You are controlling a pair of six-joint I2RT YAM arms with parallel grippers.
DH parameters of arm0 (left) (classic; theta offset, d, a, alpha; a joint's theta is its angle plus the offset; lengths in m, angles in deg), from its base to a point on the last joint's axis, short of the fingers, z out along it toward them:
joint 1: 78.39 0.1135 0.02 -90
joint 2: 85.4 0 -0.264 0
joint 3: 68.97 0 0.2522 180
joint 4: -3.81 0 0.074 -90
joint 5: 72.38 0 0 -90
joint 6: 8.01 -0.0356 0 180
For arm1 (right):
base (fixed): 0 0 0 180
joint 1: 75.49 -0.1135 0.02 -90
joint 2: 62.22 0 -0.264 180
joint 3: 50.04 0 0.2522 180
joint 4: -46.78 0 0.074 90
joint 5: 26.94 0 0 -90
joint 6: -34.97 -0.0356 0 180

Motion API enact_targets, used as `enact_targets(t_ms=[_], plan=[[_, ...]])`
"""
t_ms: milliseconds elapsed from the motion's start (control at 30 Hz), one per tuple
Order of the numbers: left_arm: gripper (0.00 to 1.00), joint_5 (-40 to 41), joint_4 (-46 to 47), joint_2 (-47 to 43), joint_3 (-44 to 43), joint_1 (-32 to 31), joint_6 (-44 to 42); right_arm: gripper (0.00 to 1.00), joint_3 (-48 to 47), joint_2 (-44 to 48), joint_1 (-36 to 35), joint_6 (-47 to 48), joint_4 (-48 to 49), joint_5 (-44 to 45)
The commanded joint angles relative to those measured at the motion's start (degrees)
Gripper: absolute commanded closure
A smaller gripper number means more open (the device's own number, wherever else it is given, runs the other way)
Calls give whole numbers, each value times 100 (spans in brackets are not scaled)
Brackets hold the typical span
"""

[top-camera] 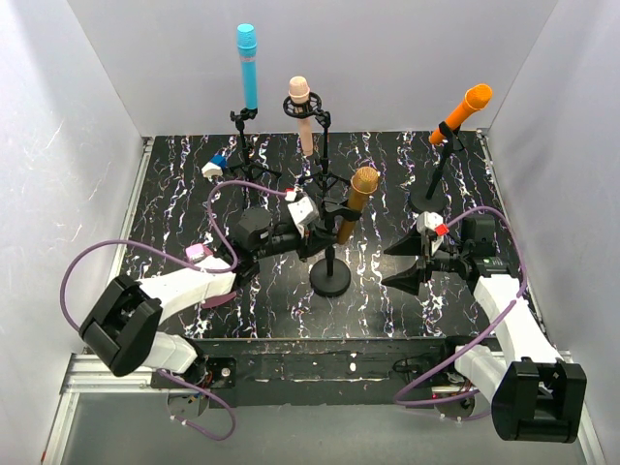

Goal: Attach the microphones to the stand

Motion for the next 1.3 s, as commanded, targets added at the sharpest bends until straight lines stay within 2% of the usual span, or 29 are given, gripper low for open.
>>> enact_targets(t_ms=[0,100,233,333,567,867,967,1100,1133,1267], plan=[[100,918,-409,-683,-154,32,-506,11,-2,97,216,274,-187,-195],[100,1866,-814,-1035,-172,243,-1016,11,-54,97,277,398,-310,-204],[100,2896,-877,-1387,-84,857,-1395,11,-54,132,321,415,-328,-230],[100,2994,-771,-1396,-145,1411,-1448,11,-63,141,330,442,-346,-247],[100,2915,-297,-922,-453,2869,-859,11,-81,150,365,565,-460,-204],[100,2933,608,176,-821,3776,-719,11,-90,97,436,635,-530,-186],[100,2819,846,589,-919,3934,-622,11,-90,79,462,653,-539,-169],[99,2687,960,687,-796,3979,-552,11,-98,71,523,670,-565,-160],[96,2687,978,652,-726,3988,-534,11,-98,71,541,679,-557,-160],[69,2784,952,380,-462,4005,-464,11,-116,36,603,679,-574,-151]])
